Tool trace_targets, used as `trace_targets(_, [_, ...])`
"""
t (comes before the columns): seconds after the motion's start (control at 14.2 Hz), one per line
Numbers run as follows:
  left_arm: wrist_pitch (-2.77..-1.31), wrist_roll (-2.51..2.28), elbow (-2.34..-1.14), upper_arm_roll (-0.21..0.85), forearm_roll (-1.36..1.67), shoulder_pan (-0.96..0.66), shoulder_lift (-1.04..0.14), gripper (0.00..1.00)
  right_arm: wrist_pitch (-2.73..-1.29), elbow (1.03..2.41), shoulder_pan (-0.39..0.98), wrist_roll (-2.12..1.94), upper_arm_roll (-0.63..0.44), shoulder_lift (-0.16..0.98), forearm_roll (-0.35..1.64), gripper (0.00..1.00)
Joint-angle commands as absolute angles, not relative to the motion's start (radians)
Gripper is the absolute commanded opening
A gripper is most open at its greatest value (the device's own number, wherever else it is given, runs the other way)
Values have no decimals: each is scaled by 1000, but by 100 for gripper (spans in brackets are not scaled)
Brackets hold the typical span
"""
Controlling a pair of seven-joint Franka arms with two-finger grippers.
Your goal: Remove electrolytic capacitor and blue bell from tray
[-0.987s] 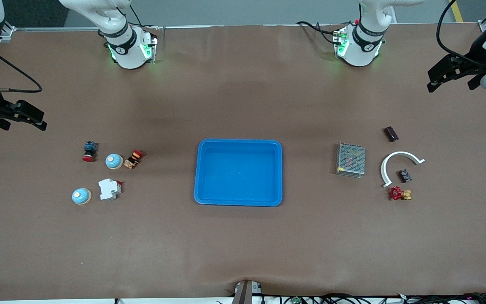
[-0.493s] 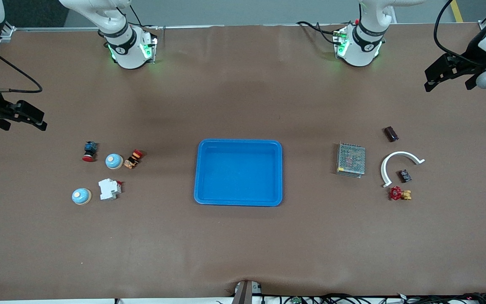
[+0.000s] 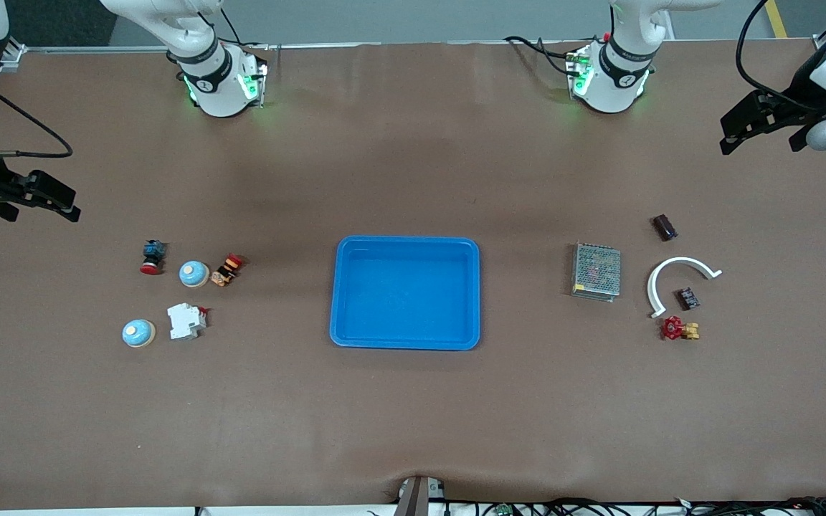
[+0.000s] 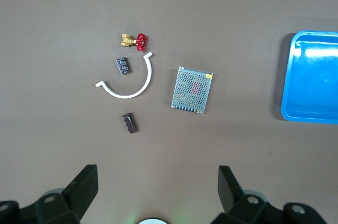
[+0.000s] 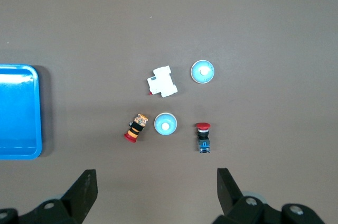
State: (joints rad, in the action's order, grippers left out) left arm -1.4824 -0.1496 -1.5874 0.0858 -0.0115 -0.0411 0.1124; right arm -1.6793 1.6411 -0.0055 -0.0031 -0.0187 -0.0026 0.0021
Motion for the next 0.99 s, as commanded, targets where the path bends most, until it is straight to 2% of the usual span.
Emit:
trace_targets(0.0, [-1463, -137, -1569, 92, -9, -40, 104, 100, -1683, 1660, -2, 18, -15, -21, 8, 100])
trace_targets(0.92, [-1463, -143, -1569, 91, -9, -37, 101, 100, -1709, 1647, 6, 21, -18, -75, 12, 100])
